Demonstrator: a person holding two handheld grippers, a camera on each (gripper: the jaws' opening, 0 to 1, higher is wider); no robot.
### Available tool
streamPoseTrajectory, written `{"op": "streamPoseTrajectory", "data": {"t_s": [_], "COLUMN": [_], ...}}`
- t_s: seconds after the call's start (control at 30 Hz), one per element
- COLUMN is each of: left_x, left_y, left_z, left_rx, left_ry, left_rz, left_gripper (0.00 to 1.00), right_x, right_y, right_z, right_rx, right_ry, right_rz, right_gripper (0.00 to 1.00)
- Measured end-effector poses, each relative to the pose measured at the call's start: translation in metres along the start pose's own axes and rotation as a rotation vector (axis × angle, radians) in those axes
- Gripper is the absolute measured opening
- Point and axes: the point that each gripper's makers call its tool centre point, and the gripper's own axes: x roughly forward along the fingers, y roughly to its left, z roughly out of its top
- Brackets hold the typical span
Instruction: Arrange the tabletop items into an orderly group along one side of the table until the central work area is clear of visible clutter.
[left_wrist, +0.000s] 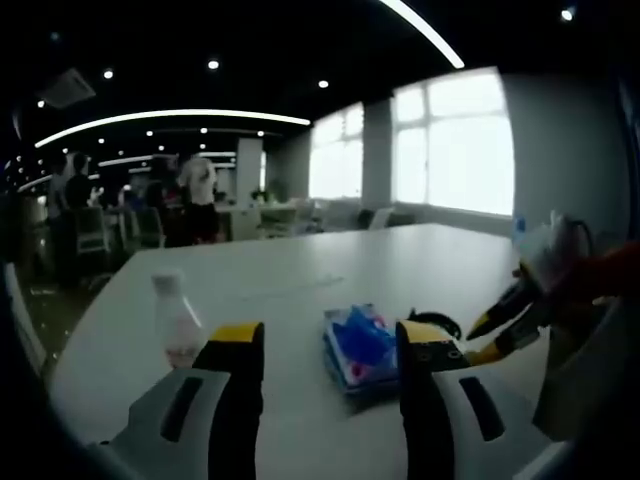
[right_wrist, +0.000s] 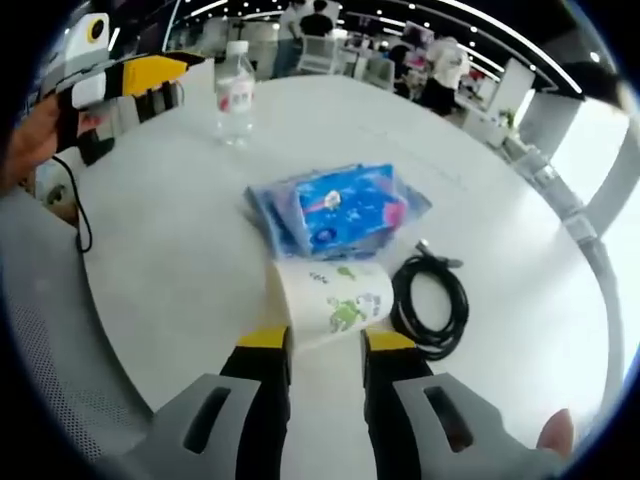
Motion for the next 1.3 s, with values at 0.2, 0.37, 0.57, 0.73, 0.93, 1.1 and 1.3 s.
{"op": "streamPoseTrajectory", "data": {"t_s": [0.2,0.37,0.57,0.73,0.93,1.1,1.3], "left_x": [0.003,0.003,0.002,0.002,0.002,0.002,0.002], "left_y": [0.003,0.002,0.001,0.001,0.001,0.001,0.003], "left_z": [-0.008,-0.007,-0.007,-0.006,-0.006,-0.006,-0.006], "left_rx": [-0.032,-0.029,-0.025,-0.022,-0.02,-0.024,-0.032], "left_ry": [0.037,0.033,0.031,0.03,0.028,0.029,0.027], "left_rz": [0.01,0.008,0.006,0.004,0.001,0.001,0.007], "left_gripper": [0.71,0.74,0.73,0.72,0.71,0.72,0.75], "right_x": [-0.002,-0.002,-0.002,-0.003,-0.002,0.001,0.004], "right_y": [-0.006,-0.011,-0.016,-0.025,-0.033,-0.034,-0.037], "right_z": [-0.005,-0.009,-0.011,-0.013,-0.013,-0.011,-0.01], "right_rx": [0.014,0.021,0.02,0.02,0.014,-0.014,-0.02], "right_ry": [0.006,0.015,0.018,0.023,0.008,-0.016,-0.023], "right_rz": [-0.015,-0.026,-0.039,-0.061,-0.07,-0.059,-0.059], "right_gripper": [0.26,0.24,0.21,0.16,0.16,0.11,0.07]}}
